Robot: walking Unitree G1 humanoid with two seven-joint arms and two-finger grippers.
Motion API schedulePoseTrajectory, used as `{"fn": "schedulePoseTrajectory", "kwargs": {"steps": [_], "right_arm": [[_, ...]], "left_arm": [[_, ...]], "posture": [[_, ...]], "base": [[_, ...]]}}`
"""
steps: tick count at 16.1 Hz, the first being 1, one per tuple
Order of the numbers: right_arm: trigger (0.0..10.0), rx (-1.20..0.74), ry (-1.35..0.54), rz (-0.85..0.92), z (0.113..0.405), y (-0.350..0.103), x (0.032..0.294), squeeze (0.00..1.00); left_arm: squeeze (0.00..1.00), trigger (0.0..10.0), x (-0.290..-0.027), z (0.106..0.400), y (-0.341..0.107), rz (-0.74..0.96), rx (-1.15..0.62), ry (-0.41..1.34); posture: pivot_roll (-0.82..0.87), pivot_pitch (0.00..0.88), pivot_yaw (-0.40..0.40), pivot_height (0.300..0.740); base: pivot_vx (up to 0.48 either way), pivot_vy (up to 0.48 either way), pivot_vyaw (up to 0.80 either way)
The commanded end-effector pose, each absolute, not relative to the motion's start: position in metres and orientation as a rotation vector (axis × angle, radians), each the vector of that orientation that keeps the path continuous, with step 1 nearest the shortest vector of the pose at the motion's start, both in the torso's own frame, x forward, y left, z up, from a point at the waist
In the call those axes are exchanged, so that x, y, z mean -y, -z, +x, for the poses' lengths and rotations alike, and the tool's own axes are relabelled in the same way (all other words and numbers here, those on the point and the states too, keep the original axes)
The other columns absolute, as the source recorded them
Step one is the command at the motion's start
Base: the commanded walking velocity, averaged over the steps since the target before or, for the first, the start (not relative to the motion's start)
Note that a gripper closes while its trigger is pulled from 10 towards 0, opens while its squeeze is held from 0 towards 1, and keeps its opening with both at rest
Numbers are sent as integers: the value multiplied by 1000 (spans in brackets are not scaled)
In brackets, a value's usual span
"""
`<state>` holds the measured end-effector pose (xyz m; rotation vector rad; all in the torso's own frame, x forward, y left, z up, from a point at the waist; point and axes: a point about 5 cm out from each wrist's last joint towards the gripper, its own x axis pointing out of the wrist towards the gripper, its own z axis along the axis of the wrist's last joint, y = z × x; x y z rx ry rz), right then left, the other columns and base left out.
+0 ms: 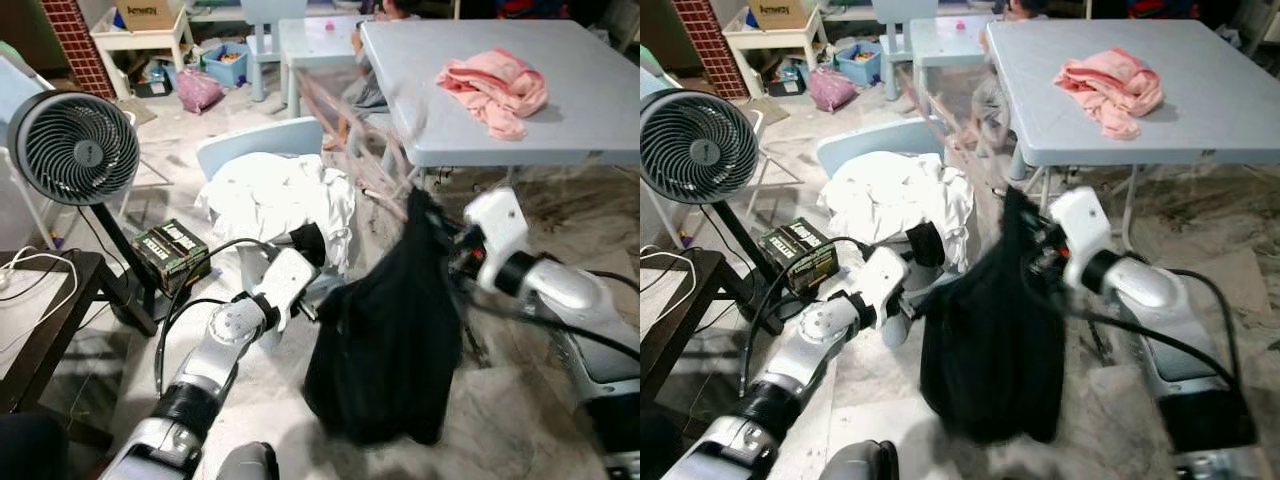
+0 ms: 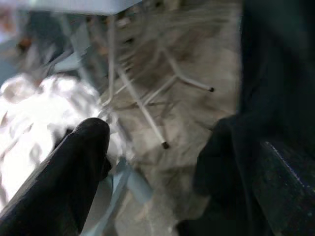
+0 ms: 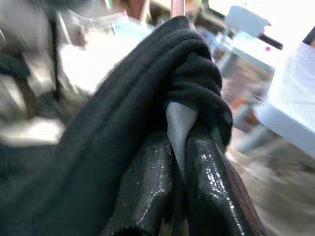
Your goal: Hang hanger
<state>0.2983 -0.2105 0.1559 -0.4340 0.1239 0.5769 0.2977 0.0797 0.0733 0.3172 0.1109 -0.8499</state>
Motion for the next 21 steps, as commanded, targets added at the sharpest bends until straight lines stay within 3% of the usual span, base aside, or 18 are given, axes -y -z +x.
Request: {"fn": "schedulePoseTrajectory", "kwargs": {"steps": [1, 4, 8, 12, 17, 18, 19, 21], "right_arm": [[10000, -94, -563, -516, 302, -161, 214, 0], [10000, -95, -595, -694, 305, -158, 233, 0], [10000, -233, -864, -767, 290, -152, 253, 0], [10000, -340, -999, -845, 283, -151, 269, 0], [10000, -333, -1123, -840, 280, -157, 266, 0], [10000, -322, -1119, -840, 282, -158, 266, 0], [10000, -321, -1115, -841, 282, -157, 266, 0], [10000, -294, -1078, -848, 284, -155, 267, 0]], "left_arm": [[1000, 10000, -76, 295, -78, 358, -85, 900], [1000, 10000, -82, 285, -77, 388, -92, 951], [1000, 10000, -103, 279, -92, 437, -33, 997], [1000, 10000, -117, 275, -100, 521, -9, 1030], [1000, 10000, -120, 274, -87, 551, -66, 1036], [937, 10000, -117, 274, -87, 550, -56, 1037], [0, 10000, -114, 274, -88, 533, -44, 1034], [0, 10000, -108, 276, -95, 459, -12, 1018]], "posture": [[-108, 3, 8, 740], [-108, 3, 8, 740], [-92, 9, 5, 740], [-87, 11, 4, 740], [-91, 13, 3, 740], [-91, 13, 3, 740], [-95, 13, 3, 740], [-96, 12, 2, 740]], "base": [[0, 0, 0], [0, 0, 0], [0, 0, 0], [0, 0, 0], [0, 0, 0], [0, 0, 0], [0, 0, 0], [0, 0, 0]]}}
